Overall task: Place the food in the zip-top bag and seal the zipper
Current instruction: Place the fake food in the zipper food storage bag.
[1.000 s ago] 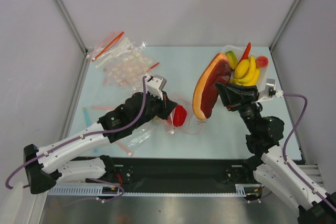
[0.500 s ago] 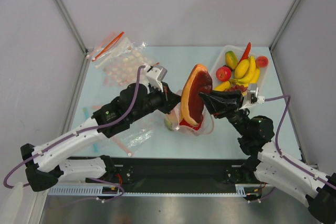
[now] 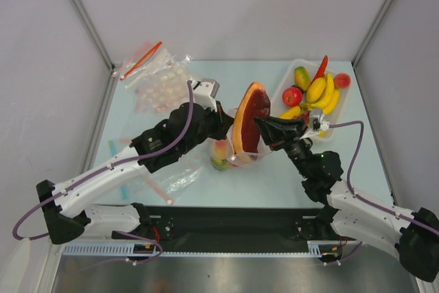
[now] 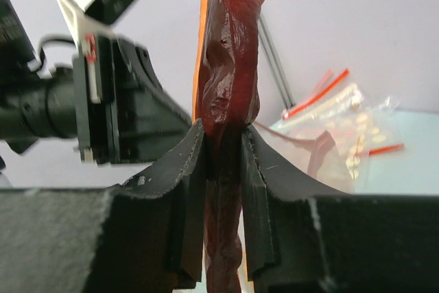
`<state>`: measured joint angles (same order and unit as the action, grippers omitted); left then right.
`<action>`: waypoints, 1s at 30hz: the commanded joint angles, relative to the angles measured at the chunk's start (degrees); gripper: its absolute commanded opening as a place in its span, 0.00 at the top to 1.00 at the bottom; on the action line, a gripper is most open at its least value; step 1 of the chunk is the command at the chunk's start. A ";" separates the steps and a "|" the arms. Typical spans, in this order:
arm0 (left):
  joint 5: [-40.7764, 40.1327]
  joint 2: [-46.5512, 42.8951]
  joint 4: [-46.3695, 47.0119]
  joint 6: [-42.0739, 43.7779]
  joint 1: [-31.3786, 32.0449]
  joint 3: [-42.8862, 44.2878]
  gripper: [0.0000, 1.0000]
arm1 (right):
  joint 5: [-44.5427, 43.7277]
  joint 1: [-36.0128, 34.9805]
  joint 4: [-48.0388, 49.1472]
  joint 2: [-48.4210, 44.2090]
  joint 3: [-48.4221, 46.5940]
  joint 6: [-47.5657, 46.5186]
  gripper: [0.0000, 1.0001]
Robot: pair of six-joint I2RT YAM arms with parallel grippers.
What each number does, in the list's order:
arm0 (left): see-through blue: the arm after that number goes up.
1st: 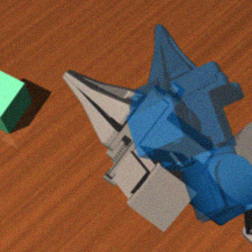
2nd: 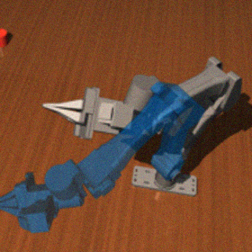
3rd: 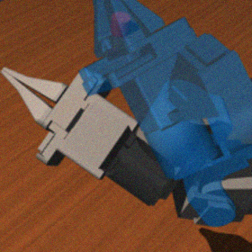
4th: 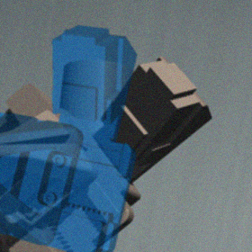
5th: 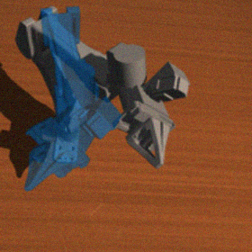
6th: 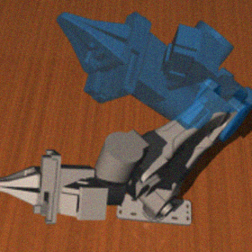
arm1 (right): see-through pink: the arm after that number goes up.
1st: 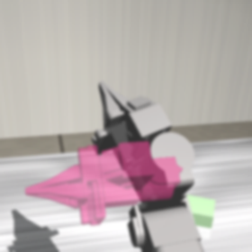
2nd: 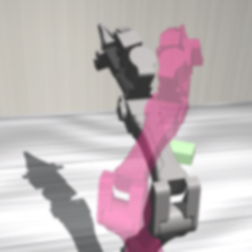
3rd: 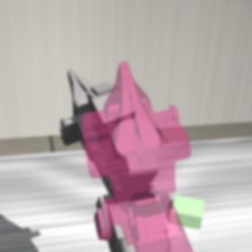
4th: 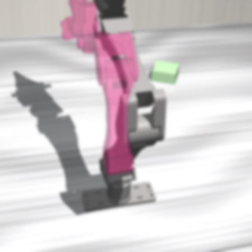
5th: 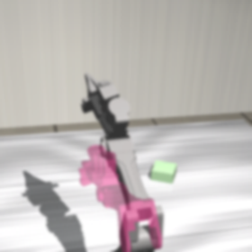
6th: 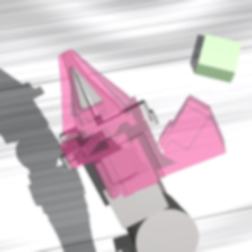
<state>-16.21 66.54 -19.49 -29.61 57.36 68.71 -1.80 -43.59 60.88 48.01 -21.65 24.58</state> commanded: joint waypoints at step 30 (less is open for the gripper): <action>-4.62 -5.72 3.49 2.18 -2.61 -2.26 1.00 | 13.13 -5.80 -34.30 4.55 -17.97 -27.73 0.32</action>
<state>-21.23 62.46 -20.64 -28.45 55.07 66.37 5.82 -49.08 39.55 53.65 -34.70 6.39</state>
